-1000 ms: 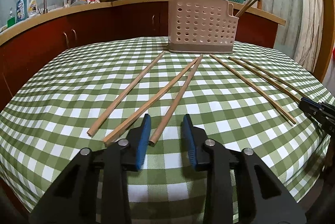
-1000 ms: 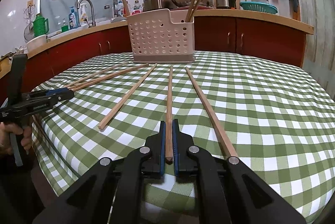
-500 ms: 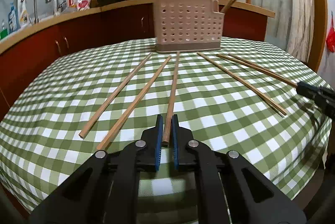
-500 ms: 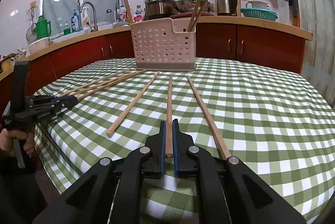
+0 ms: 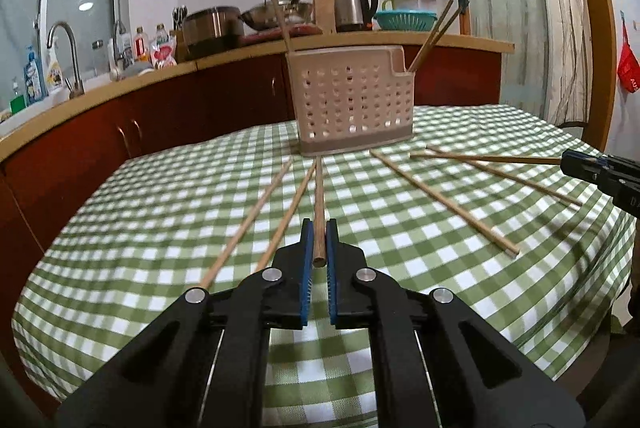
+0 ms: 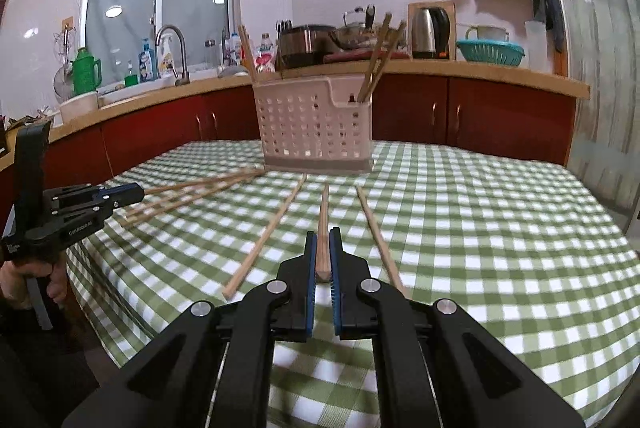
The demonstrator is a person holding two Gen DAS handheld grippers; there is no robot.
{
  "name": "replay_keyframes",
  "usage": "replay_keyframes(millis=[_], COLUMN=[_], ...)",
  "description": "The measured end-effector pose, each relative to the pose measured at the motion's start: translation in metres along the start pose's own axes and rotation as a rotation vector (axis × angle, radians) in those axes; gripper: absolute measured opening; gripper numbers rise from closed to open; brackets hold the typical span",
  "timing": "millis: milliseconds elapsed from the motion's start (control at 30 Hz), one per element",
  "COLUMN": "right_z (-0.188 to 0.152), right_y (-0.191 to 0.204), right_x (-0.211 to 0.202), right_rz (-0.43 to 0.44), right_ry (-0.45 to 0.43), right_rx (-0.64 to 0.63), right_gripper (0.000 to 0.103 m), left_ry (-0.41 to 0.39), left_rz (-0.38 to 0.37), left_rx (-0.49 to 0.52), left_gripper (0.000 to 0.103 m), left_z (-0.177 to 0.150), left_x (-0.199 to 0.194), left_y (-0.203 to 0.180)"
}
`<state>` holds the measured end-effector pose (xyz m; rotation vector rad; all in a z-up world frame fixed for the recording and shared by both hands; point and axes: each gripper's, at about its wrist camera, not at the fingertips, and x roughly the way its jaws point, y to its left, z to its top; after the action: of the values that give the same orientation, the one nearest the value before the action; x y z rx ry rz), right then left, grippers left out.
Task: Organize utensils
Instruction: 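Lift both held chopsticks and lower them upright into the beige holder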
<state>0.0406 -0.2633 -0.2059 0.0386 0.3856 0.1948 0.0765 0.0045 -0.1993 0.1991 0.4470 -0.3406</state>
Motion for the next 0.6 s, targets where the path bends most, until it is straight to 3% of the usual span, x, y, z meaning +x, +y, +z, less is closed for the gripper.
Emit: replay_keyframes(millis=[600], right_z=[0.054], right_y=[0.014], right_x=[-0.029], right_rz=[-0.005], right_ry=[-0.116], right_rx=[-0.005], right_gripper=[0.007], left_ry=[-0.099], left_rz=[-0.016], left_rx=[-0.051], left_gripper=[0.007], left_z=[0.056], left_x=[-0.042], left_y=[0.006])
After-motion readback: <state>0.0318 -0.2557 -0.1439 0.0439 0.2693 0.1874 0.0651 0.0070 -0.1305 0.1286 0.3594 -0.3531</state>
